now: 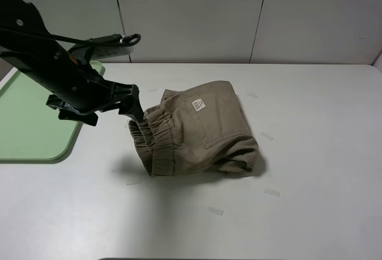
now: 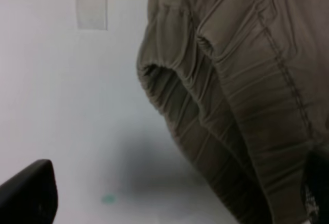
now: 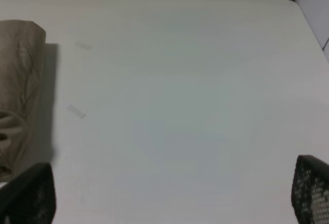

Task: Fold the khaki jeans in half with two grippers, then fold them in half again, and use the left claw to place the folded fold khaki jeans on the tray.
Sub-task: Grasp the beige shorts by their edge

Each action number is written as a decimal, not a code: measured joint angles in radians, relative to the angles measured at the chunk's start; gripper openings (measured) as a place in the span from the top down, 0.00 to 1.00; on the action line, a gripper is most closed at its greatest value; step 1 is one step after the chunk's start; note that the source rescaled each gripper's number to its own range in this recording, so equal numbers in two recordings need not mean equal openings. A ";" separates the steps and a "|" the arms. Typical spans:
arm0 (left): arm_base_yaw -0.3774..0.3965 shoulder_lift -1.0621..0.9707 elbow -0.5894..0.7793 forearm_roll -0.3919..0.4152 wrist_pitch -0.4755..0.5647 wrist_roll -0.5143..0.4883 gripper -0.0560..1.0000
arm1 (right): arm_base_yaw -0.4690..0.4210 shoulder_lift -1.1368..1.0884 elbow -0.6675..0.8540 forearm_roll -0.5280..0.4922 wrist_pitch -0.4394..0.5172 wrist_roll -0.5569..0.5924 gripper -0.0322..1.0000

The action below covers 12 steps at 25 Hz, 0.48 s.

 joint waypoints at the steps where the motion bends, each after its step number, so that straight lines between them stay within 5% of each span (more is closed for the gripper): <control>1: -0.010 0.018 0.000 -0.001 -0.015 -0.008 0.06 | 0.000 0.000 0.000 0.000 0.000 0.000 0.00; 12: -0.025 0.136 -0.091 -0.002 -0.064 -0.049 0.06 | 0.000 0.000 0.000 0.000 0.000 0.000 0.00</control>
